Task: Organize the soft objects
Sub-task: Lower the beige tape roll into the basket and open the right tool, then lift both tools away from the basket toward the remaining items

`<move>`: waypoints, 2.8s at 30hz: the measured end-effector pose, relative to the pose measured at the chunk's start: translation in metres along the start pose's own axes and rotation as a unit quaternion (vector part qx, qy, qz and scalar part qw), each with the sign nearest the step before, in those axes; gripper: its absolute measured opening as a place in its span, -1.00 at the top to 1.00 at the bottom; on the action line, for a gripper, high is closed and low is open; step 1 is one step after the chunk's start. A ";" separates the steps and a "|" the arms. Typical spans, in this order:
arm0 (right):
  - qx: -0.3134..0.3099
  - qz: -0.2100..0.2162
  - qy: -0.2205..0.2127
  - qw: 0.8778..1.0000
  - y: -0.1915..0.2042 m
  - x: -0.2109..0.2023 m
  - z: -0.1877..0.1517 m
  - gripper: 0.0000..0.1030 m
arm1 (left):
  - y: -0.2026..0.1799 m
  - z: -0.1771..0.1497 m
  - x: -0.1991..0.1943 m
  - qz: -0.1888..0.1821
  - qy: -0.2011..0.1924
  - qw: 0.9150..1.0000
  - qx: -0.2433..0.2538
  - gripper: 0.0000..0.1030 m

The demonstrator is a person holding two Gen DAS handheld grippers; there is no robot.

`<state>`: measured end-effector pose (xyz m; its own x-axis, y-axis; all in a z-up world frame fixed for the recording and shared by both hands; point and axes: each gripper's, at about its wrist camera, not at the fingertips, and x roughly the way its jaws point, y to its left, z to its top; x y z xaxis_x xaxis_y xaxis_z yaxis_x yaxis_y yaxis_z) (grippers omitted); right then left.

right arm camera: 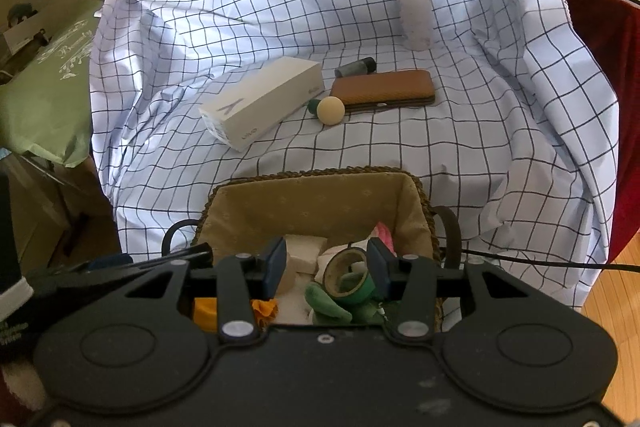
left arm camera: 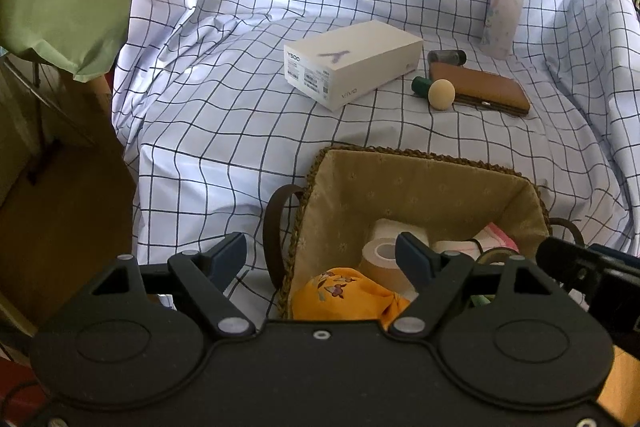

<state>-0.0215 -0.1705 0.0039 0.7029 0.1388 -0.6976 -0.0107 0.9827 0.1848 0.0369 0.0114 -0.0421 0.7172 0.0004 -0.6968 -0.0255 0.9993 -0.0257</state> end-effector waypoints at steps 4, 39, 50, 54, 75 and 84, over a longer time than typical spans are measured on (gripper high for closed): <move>0.008 -0.008 0.003 1.000 -0.001 0.001 0.000 0.12 | -0.001 -0.001 0.000 0.001 0.001 1.000 0.005 -0.51; 0.034 -0.060 0.038 0.997 -0.024 0.014 -0.003 -0.45 | -0.015 -0.005 -0.003 -0.010 0.000 0.999 0.045 -0.74; 0.037 -0.058 0.052 0.996 -0.028 0.018 -0.005 -0.61 | -0.024 -0.007 0.000 -0.013 0.011 0.998 0.064 -0.78; 0.040 -0.065 0.047 0.996 -0.033 0.018 -0.003 -0.88 | -0.027 -0.005 0.004 -0.008 0.023 0.997 0.072 -0.79; 0.019 -0.059 0.025 0.998 -0.037 0.036 0.028 -1.00 | -0.028 0.016 0.028 -0.045 0.056 0.995 0.064 -0.88; 0.003 -0.073 0.022 0.997 -0.036 0.061 0.056 -1.00 | -0.032 0.037 0.044 -0.047 0.057 0.995 0.073 -0.88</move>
<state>0.0615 -0.2039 -0.0063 0.6643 0.0001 -0.7475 0.0929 0.9922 0.0827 0.0952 -0.0189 -0.0452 0.6274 -0.0885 -0.7737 0.1443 0.9895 0.0037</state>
